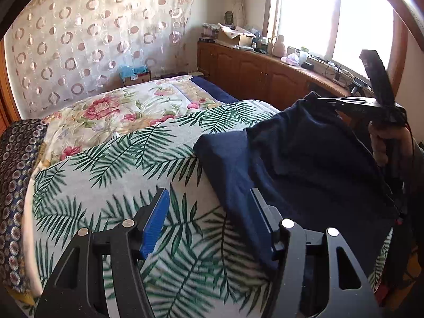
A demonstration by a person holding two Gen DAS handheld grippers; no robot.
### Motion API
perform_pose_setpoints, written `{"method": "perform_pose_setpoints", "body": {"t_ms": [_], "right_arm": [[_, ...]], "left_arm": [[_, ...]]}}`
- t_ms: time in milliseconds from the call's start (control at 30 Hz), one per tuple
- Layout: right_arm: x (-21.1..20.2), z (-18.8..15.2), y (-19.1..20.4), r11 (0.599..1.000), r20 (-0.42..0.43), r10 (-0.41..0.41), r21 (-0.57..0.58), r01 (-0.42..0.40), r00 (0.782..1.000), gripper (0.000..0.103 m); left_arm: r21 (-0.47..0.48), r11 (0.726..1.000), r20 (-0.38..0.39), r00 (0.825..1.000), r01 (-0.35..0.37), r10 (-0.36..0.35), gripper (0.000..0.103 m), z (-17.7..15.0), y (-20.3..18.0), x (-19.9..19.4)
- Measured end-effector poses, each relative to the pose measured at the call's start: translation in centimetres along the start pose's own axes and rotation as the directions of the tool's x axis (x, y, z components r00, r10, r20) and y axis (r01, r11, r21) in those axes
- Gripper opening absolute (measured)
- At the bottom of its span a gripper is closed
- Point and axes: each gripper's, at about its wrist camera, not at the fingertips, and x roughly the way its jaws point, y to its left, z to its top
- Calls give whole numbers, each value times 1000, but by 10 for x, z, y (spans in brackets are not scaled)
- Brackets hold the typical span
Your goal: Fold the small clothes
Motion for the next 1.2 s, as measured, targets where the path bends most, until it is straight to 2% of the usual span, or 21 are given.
{"method": "perform_pose_setpoints", "body": {"t_ms": [33, 100, 167, 233, 300, 400, 500, 700, 733, 767, 800, 833, 867, 1033, 1133, 1200], "right_arm": [[1, -1, -2, 1000, 3, 1, 2, -1, 1000, 6], [4, -1, -5, 1000, 2, -14, -4, 15, 1000, 19], [4, 3, -11, 1000, 15, 3, -11, -3, 1000, 23], [2, 2, -15, 999, 23, 36, -12, -36, 999, 27], [7, 0, -16, 999, 16, 36, -12, -36, 999, 41], [10, -2, -21, 998, 6, 59, -2, -59, 998, 49], [16, -3, -26, 1000, -23, 29, -8, -29, 999, 50], [25, 0, -36, 997, -62, 63, 53, -60, 996, 50], [26, 1, -35, 997, -64, 69, 48, -65, 996, 50], [27, 2, -33, 997, -68, 71, 40, -68, 995, 43], [28, 3, -31, 997, -71, 77, 29, -75, 995, 26], [29, 5, -29, 997, -77, 81, 13, -80, 994, 20], [29, 6, -25, 997, -79, 82, -6, -83, 994, 12], [15, 13, -17, 995, -24, 69, -66, -71, 997, 9], [-6, 20, -22, 992, 40, 123, -43, -121, 992, 9], [-14, 23, -24, 989, 65, 143, -48, -140, 988, 9]], "left_arm": [[2, 1000, -3, 1000, -2, 2, 62, 4, 0, 6], [13, 1000, -4, 1000, 2, -2, 62, 13, -1, 18], [24, 1000, -1, 1000, 11, -11, 62, 23, -3, 30], [36, 999, -2, 1000, 25, -25, 51, 31, -4, 40], [45, 998, -21, 999, 37, -36, 48, 39, -5, 51], [48, 997, -38, 998, 53, -51, 48, 46, -8, 62], [60, 996, -48, 997, 67, -65, 48, 49, -12, 70], [98, 994, -99, 995, 37, -27, 48, 47, -15, 89], [100, 994, -102, 994, 38, -28, 44, 47, -15, 91], [108, 994, -100, 995, 31, -20, 37, 46, -14, 91], [118, 993, -100, 995, 18, -7, 21, 45, -14, 92], [124, 992, -101, 995, 8, 4, 9, 45, -12, 92], [117, 993, -103, 995, 24, -12, 5, 44, -10, 90], [69, 997, -22, 1000, 20, -19, 3, 45, 1, 66], [20, 999, 28, 999, 33, -34, 3, 46, 11, 46], [14, 1000, 36, 999, 15, -16, 2, 45, 15, 40]]}}
